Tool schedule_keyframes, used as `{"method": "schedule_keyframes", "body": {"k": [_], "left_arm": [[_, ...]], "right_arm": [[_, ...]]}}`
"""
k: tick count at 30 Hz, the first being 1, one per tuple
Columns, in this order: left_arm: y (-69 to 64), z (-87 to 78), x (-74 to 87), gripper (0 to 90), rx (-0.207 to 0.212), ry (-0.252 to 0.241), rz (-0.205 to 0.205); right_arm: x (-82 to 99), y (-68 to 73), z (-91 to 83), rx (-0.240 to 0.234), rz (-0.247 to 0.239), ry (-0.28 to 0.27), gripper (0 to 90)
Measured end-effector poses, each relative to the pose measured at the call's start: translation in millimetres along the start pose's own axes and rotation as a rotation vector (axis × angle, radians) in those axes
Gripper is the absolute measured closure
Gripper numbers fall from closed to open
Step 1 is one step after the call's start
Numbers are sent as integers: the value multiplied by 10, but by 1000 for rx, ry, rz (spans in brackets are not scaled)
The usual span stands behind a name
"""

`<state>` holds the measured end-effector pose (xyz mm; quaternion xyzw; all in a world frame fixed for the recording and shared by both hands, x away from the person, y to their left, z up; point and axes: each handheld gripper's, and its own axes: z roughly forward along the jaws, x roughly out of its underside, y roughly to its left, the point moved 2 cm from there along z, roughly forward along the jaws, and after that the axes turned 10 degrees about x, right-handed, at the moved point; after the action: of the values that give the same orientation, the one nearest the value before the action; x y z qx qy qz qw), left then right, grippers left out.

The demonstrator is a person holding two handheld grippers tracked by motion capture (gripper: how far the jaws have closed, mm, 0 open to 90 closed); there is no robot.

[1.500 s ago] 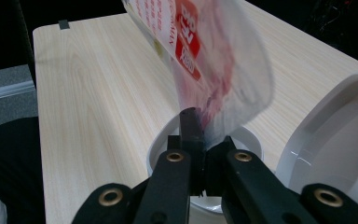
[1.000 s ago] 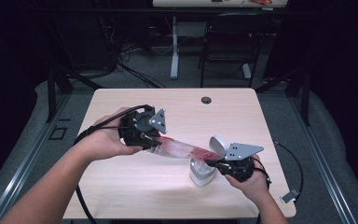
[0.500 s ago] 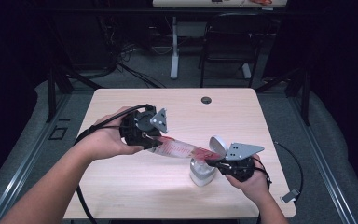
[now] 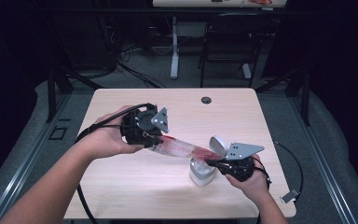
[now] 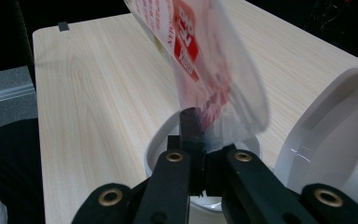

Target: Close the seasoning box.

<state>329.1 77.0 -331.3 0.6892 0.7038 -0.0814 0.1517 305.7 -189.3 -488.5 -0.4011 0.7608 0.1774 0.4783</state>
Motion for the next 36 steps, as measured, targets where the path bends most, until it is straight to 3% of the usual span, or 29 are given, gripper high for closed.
{"method": "schedule_keyframes", "body": {"k": [36], "left_arm": [[-13,-62,-124,796,-12,22,22]], "right_arm": [[7,-8,-6,4,3,-2,900]]}}
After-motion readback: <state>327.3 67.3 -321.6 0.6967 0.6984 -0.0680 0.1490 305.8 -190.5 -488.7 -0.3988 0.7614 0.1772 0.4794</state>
